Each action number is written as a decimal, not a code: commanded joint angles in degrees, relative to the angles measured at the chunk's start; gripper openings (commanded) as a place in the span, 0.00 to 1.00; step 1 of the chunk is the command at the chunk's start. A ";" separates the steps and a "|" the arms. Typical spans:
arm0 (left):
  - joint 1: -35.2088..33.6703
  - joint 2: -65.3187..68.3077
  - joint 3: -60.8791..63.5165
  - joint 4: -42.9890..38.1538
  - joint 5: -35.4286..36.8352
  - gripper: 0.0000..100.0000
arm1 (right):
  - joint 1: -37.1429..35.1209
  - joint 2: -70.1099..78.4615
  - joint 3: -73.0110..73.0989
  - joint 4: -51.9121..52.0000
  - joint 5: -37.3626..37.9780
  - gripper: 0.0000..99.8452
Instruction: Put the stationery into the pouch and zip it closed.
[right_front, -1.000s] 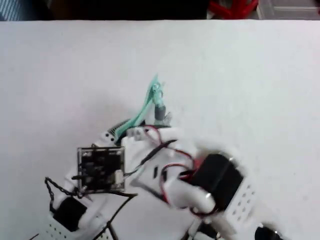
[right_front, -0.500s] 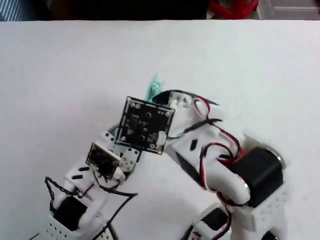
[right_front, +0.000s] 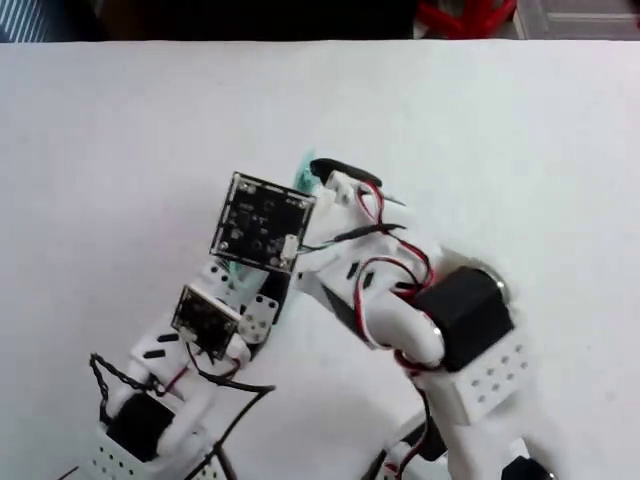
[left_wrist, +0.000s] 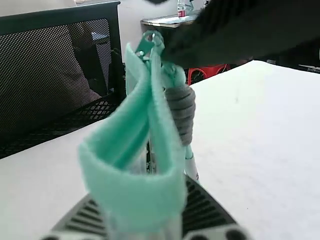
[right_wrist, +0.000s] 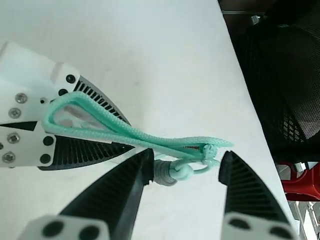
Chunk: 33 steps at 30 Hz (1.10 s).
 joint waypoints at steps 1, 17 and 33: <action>-1.27 0.31 0.35 -0.79 -0.97 0.02 | 1.45 -0.75 2.55 -3.21 -0.53 0.22; -1.19 0.31 0.35 -0.79 -0.97 0.02 | 6.46 -0.92 11.34 -12.00 2.55 0.06; -0.92 0.31 0.44 -0.79 -0.97 0.02 | 6.11 -6.99 16.88 -13.85 -8.88 0.24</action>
